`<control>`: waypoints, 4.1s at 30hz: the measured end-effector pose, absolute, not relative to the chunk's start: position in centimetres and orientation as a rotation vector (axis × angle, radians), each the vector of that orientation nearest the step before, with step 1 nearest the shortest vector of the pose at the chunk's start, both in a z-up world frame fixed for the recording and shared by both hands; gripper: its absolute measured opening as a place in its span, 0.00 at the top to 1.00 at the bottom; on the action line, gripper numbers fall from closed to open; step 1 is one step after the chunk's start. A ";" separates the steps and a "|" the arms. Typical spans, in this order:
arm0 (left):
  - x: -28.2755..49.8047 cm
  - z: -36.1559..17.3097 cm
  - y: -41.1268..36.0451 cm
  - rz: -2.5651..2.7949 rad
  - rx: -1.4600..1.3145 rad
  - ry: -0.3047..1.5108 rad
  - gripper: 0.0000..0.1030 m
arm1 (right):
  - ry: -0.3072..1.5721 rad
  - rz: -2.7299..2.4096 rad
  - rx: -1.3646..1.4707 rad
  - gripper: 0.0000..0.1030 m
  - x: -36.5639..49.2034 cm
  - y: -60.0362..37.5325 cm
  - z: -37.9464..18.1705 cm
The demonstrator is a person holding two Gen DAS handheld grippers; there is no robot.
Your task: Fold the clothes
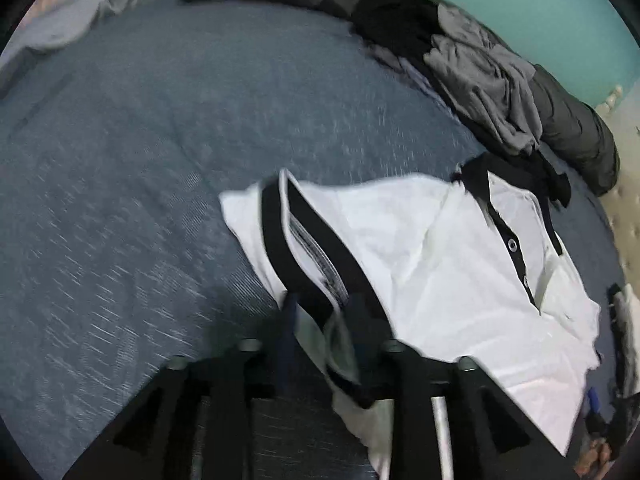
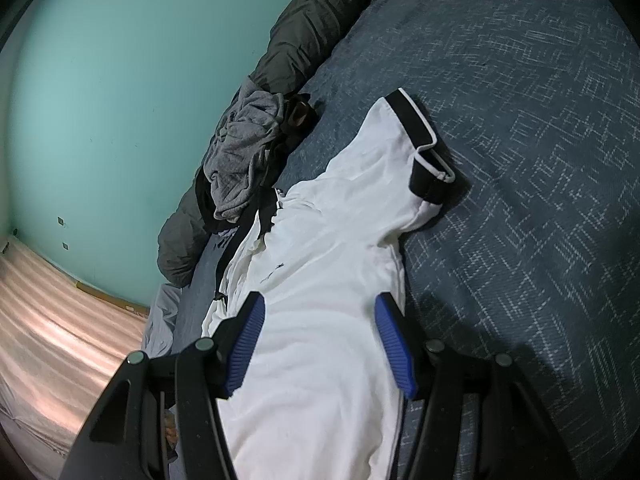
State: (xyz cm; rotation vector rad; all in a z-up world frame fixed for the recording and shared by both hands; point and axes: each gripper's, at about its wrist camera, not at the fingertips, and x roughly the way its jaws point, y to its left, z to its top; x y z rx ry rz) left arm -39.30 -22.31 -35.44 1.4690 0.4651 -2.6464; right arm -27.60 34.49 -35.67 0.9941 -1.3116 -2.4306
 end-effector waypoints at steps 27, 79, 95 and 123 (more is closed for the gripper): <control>-37.7 -35.7 -21.8 -2.649 1.505 0.431 0.98 | -1.321 -2.425 0.992 0.43 -27.4 34.6 -35.6; -35.0 -37.1 -32.2 -2.532 1.191 0.945 0.68 | -1.306 -2.429 1.002 0.43 -27.6 34.3 -35.6; -39.3 -37.1 -33.3 -2.552 1.189 0.821 0.97 | -1.272 -2.440 1.035 0.43 -27.8 34.0 -36.2; -40.3 -37.7 -36.5 -2.552 1.300 0.635 0.97 | -1.000 -2.670 1.067 0.34 -33.1 39.5 -31.9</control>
